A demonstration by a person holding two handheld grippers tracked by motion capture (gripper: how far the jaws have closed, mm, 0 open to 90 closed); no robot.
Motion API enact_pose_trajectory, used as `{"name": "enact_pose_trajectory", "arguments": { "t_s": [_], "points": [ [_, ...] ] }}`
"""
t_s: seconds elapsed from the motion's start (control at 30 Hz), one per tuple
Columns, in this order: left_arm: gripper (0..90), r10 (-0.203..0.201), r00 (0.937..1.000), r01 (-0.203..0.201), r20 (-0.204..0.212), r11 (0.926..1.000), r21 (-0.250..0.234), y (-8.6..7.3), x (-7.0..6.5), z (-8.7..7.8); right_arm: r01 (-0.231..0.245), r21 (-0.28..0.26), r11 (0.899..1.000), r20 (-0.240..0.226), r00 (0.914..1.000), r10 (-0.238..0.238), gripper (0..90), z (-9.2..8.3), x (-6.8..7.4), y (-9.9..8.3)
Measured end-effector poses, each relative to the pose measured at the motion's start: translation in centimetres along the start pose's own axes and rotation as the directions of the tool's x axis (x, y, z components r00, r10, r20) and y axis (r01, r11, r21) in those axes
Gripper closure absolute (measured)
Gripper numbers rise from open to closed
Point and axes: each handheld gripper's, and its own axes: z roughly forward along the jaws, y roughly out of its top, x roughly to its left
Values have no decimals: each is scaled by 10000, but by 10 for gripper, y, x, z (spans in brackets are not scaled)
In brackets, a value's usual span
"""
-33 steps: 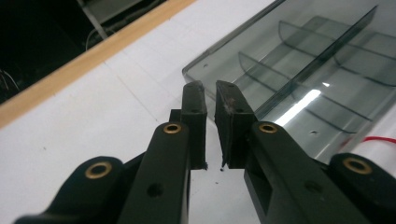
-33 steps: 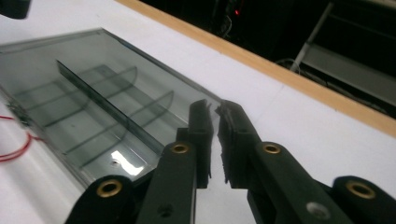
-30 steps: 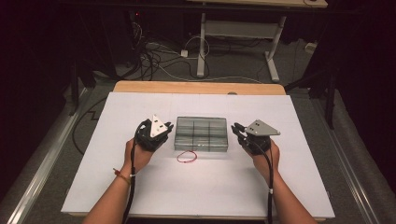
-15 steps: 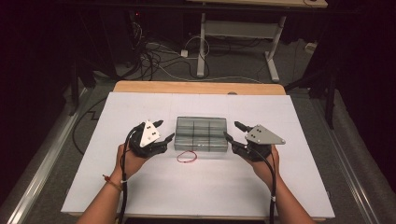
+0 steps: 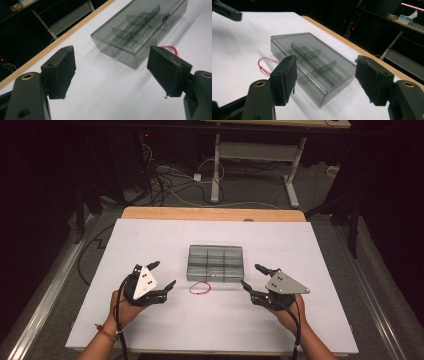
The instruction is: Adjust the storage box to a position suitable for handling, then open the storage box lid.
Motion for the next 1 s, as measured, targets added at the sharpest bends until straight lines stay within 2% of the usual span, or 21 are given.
{"name": "enact_pose_trajectory", "arguments": {
  "t_s": [0.1,0.3,0.43,0.5,0.57,0.63,0.7,0.77,0.87,0.97,1.0],
  "points": [
    [222,56,10000,-56,-3,9999,164,-14,-2,-8,-31,68,10000,-115,9999,31,344,-7,3,-9],
    [222,-428,9987,410,292,9974,588,-40,-4,-16,-85,255,9996,-88,9999,87,341,-19,9,-24],
    [223,-577,9978,551,329,9956,753,-42,-8,-20,-171,510,9986,-71,9998,175,369,-20,11,-31],
    [223,-477,9981,446,378,9959,792,-42,-10,-22,-133,534,9985,-187,9997,143,396,-19,13,-32],
    [225,-446,9985,418,302,9951,897,-42,-9,-22,-83,651,9978,-328,9994,105,435,-16,15,-34],
    [225,-624,9972,587,407,9945,873,-43,-8,-22,-79,760,9971,-450,9989,113,514,-14,16,-35],
    [225,-491,9983,456,326,9939,1009,-43,-8,-22,224,935,9954,-588,9981,-170,575,-11,19,-34],
    [227,-687,9966,639,452,9928,1012,-44,-8,-21,199,967,9951,-795,9968,-122,639,-9,18,-35],
    [229,-672,9964,605,521,9908,1213,-45,-7,-20,227,1116,9935,-971,9952,-118,719,-7,20,-35],
    [257,-806,9947,714,637,9881,1359,-44,-6,-17,322,1267,9914,-1181,9929,-171,810,-5,21,-36],
    [317,-845,9937,738,730,9875,1392,-44,-6,-16,376,1282,9910,-1280,9915,-211,836,-5,21,-36]
  ]
}}
